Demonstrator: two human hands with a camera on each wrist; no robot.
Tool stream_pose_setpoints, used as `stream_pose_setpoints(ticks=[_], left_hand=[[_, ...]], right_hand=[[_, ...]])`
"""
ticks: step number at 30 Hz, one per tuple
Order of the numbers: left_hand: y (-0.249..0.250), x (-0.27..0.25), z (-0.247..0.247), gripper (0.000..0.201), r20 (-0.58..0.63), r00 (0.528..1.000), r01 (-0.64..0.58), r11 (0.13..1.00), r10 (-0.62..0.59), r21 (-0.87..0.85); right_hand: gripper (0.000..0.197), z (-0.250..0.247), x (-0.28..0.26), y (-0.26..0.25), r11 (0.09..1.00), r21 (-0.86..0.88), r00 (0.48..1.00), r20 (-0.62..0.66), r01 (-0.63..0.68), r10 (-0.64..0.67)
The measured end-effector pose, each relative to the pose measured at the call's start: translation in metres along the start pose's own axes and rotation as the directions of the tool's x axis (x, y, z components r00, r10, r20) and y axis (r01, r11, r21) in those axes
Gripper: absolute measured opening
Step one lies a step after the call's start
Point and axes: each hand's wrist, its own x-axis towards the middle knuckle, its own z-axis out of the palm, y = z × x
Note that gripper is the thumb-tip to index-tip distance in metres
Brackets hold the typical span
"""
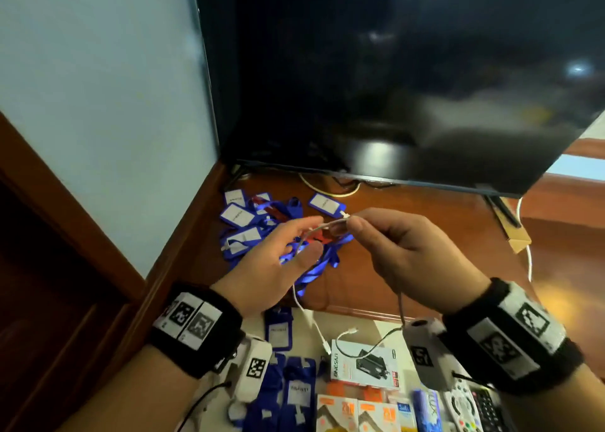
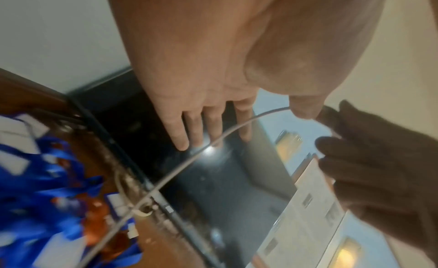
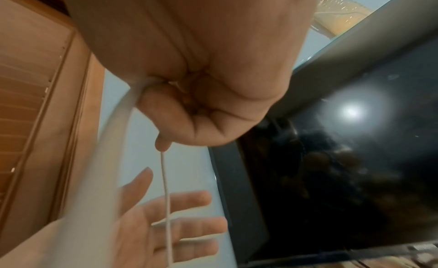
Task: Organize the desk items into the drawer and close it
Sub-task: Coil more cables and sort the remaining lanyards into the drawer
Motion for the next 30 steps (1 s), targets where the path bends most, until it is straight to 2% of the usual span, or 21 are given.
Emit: stream_pose_setpoints(ticks=[1,4,6,9,12,14,16,17,18,19,20,21,22,23,24,26,27,28,30], left_hand=[[0.017,0.003,-0.003,0.031,0.002,1.000,-0.031,0.999,0.031,-0.008],[0.052,0.009,-0.016,0.040,-0.066,0.994,-0.095,0.983,0.085,-0.159],[0.069,0.010,-0.035,0.037,-0.124,0.986,-0.138,0.956,0.109,-0.260],[0.086,0.014,-0.071,0.034,-0.230,0.964,-0.183,0.962,0.135,-0.201],[0.096,0.019,-0.108,0.035,-0.413,0.906,-0.189,0.962,0.093,-0.198],[0.098,0.019,-0.131,0.038,-0.534,0.843,-0.182,0.967,0.062,-0.176],[0.092,0.019,-0.150,0.036,-0.589,0.806,-0.111,0.993,0.063,-0.046],[0.088,0.020,-0.154,0.031,-0.576,0.815,-0.017,0.997,0.060,0.081],[0.086,0.019,-0.153,0.020,-0.532,0.846,0.102,0.971,0.028,0.214],[0.085,0.018,-0.146,0.014,-0.466,0.884,0.211,0.906,-0.017,0.367],[0.086,0.016,-0.134,0.037,-0.383,0.923,0.258,0.809,-0.045,0.528],[0.085,0.018,-0.120,0.064,-0.286,0.957,0.227,0.742,-0.051,0.630],[0.088,0.018,-0.102,0.081,-0.200,0.978,0.178,0.726,-0.057,0.664],[0.092,0.019,-0.084,0.087,-0.114,0.992,0.119,0.745,-0.058,0.657],[0.097,0.021,-0.065,0.084,-0.022,0.998,0.057,0.776,-0.055,0.628],[0.101,0.026,-0.036,0.053,0.104,0.994,-0.018,0.855,-0.041,0.518],[0.103,0.028,-0.028,0.032,0.121,0.992,-0.032,0.881,-0.029,0.473],[0.104,0.030,-0.025,0.028,0.118,0.993,-0.043,0.907,-0.007,0.418],[0.103,0.032,-0.036,0.044,0.089,0.996,-0.054,0.926,0.022,0.374]], right_hand=[[0.024,-0.006,0.004,-0.007,1.000,0.015,1.000,-0.013,0.013,-0.013],[0.038,-0.027,0.010,-0.020,0.995,0.099,0.997,-0.075,0.001,0.006],[0.047,-0.038,0.010,-0.024,0.976,0.216,0.995,-0.092,-0.014,0.034],[0.050,-0.043,0.003,-0.015,0.902,0.430,0.995,-0.067,-0.034,0.069],[0.051,-0.041,-0.006,0.005,0.933,0.343,0.990,-0.046,-0.107,0.131],[0.047,-0.043,-0.013,0.023,0.961,0.204,0.976,-0.069,-0.187,0.204],[0.041,-0.048,-0.020,0.041,0.977,0.020,0.971,-0.110,-0.211,0.211],[0.038,-0.050,-0.023,0.049,0.981,-0.061,0.975,-0.135,-0.186,0.176],[0.037,-0.051,-0.023,0.053,0.982,-0.118,0.979,-0.159,-0.149,0.130],[0.037,-0.052,-0.022,0.055,0.983,-0.144,0.980,-0.180,-0.112,0.085],[0.037,-0.050,-0.018,0.052,0.987,-0.142,0.980,-0.192,-0.072,0.044],[0.035,-0.047,-0.012,0.045,0.991,-0.134,0.982,-0.191,-0.027,0.001],[0.032,-0.045,-0.005,0.037,0.991,-0.135,0.983,-0.180,0.014,-0.038],[0.028,-0.042,0.003,0.027,0.989,-0.142,0.984,-0.165,0.049,-0.072],[0.026,-0.041,0.011,0.019,0.986,-0.150,0.984,-0.151,0.075,-0.098],[0.026,-0.041,0.025,0.006,0.984,-0.142,0.982,-0.143,0.106,-0.126],[0.026,-0.044,0.029,0.003,0.986,-0.120,0.979,-0.154,0.112,-0.130],[0.026,-0.047,0.032,0.001,0.989,-0.095,0.978,-0.166,0.111,-0.125],[0.026,-0.056,0.029,0.006,0.993,-0.079,0.981,-0.165,0.086,-0.098]])
